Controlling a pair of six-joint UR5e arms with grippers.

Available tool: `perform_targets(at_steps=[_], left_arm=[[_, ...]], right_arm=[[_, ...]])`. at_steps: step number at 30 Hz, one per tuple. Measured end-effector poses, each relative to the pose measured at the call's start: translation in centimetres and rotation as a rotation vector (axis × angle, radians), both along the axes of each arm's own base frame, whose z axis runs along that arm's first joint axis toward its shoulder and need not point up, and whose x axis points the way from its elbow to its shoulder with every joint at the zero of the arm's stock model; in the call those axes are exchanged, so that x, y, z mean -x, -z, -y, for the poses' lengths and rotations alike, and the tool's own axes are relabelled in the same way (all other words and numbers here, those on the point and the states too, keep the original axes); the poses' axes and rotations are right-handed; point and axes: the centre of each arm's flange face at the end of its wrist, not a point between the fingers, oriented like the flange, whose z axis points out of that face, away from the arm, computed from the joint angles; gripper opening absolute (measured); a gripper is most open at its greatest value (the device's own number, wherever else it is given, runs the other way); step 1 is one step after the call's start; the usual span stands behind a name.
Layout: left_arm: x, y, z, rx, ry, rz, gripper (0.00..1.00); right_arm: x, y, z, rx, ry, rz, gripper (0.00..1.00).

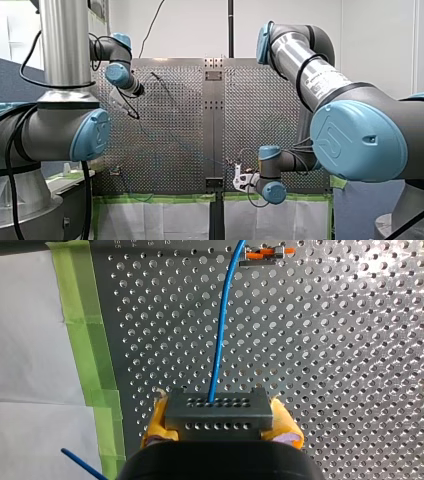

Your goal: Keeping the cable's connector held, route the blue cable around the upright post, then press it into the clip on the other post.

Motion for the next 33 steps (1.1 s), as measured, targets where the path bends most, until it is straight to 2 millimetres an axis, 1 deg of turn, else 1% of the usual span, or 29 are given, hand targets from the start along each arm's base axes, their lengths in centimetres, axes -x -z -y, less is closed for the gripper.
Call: perform_targets(at_steps=[11, 17, 20, 25, 27, 33], left_arm=[[1.5, -4.3, 0.4, -0.103, 0.061, 0.128, 0.99], [2.9, -6.4, 0.4, -0.159, 0.072, 0.163, 0.99], [3.5, -7.9, 0.5, -0.186, 0.07, 0.179, 0.99], [4.6, -10.8, 0.6, -0.232, 0.059, 0.214, 0.99], [4.7, -11.7, 0.7, -0.25, 0.056, 0.216, 0.99], [4.4, -13.2, 1.0, -0.3, 0.059, 0.204, 0.99]], right_arm=[[-0.3, -0.1, 0.2, 0.002, -0.014, 0.007, 0.0], [-0.3, -0.1, 0.3, -0.002, -0.017, 0.002, 0.0], [-0.4, -0.1, 0.4, 0.0, -0.017, 0.003, 0.0], [-0.4, -0.2, 0.5, -0.001, -0.017, 0.003, 0.0], [-0.4, -0.2, 0.5, -0.001, -0.016, 0.002, 0.0], [-0.4, -0.2, 0.5, -0.002, -0.016, 0.0, 0.0]])
